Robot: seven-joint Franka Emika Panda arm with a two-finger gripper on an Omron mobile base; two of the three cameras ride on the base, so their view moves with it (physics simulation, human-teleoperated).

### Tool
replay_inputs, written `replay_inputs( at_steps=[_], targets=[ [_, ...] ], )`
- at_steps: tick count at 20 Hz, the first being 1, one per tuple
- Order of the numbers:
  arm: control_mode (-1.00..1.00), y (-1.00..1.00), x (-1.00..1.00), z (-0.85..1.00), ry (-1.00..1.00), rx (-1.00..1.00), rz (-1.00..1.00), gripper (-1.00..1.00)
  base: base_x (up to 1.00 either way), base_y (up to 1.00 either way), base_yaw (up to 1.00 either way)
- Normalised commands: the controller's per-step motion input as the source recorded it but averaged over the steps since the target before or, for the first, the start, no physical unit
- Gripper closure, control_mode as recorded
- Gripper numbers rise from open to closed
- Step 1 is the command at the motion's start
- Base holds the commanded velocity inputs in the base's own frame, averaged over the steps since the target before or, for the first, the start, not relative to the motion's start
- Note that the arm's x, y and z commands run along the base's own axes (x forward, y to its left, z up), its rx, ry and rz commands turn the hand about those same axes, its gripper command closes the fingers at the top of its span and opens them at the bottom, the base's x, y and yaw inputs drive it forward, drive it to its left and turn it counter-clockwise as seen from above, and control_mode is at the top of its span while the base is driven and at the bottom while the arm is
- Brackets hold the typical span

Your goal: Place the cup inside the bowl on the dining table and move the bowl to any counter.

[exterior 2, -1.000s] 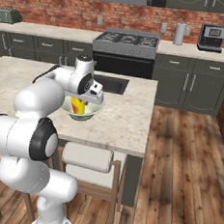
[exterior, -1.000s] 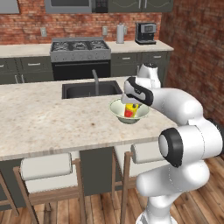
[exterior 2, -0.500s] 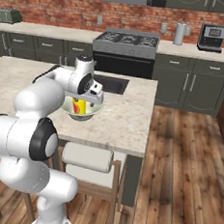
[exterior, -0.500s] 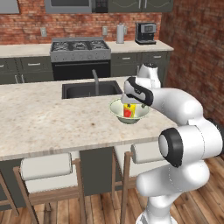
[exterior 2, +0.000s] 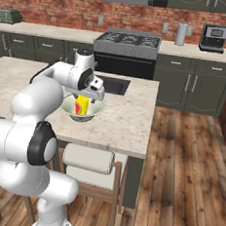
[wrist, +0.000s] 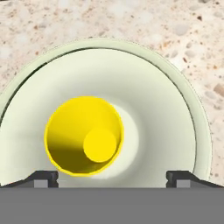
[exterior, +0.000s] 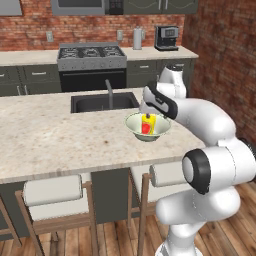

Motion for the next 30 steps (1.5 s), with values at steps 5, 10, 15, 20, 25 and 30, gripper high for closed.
replay_inputs(
  at_steps=[5,10,15,20,25,30],
  targets=[
    [-1.0,-0.18,-0.07,0.04,0.0,0.0,0.0,-1.0,0.0,0.0,0.0],
    [-1.0,-0.42,-0.01,-0.07,0.0,0.0,0.0,-1.0,0.0,0.0,0.0],
    [-1.0,-0.35,0.0,-0.01,0.0,0.0,0.0,-1.0,0.0,0.0,0.0],
    [-1.0,-0.32,0.0,0.0,0.0,0.03,0.0,-1.0,0.0,0.0,0.0],
    [-1.0,-0.29,0.0,0.0,0.0,0.14,0.0,-1.0,0.0,0.0,0.0],
    [-1.0,-0.31,0.0,0.0,0.0,0.17,0.0,-1.0,0.0,0.0,0.0]
  ],
)
